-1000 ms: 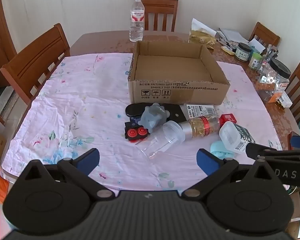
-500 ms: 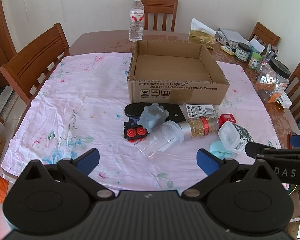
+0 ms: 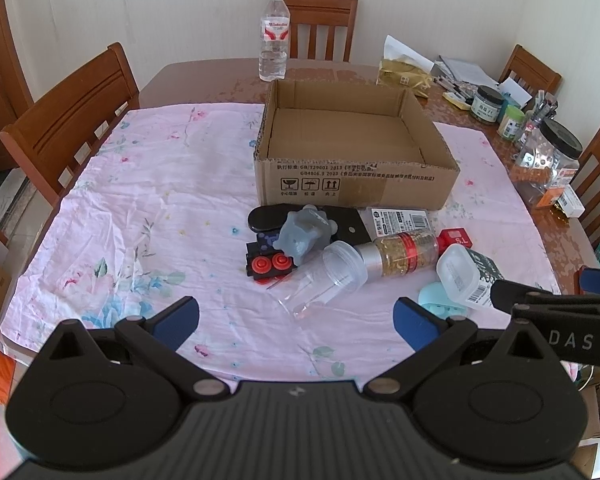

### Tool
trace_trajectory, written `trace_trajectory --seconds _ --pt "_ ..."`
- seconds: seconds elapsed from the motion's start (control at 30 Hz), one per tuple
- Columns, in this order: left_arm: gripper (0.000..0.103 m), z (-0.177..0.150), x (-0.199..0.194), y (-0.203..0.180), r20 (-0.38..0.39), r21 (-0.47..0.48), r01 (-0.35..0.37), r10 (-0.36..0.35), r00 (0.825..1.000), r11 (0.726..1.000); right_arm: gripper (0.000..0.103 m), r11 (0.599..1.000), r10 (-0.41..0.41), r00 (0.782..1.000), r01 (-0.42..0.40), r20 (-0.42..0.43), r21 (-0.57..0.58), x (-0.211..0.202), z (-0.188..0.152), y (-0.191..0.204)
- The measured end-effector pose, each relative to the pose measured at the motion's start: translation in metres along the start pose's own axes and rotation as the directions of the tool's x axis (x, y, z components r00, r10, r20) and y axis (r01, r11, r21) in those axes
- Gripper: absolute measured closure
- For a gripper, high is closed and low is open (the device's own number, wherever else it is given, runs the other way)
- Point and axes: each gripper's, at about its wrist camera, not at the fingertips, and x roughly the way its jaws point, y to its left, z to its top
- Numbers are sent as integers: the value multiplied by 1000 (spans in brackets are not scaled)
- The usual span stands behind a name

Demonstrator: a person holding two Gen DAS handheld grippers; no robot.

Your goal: Organize rigid objects

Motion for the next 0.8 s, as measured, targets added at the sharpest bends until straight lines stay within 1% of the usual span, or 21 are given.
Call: trace_trajectory --seconds 0.8 --pt "1 4 1 -2 -1 -3 4 -4 1000 1000 0 1000 2 1000 -2 0 3 3 5 -3"
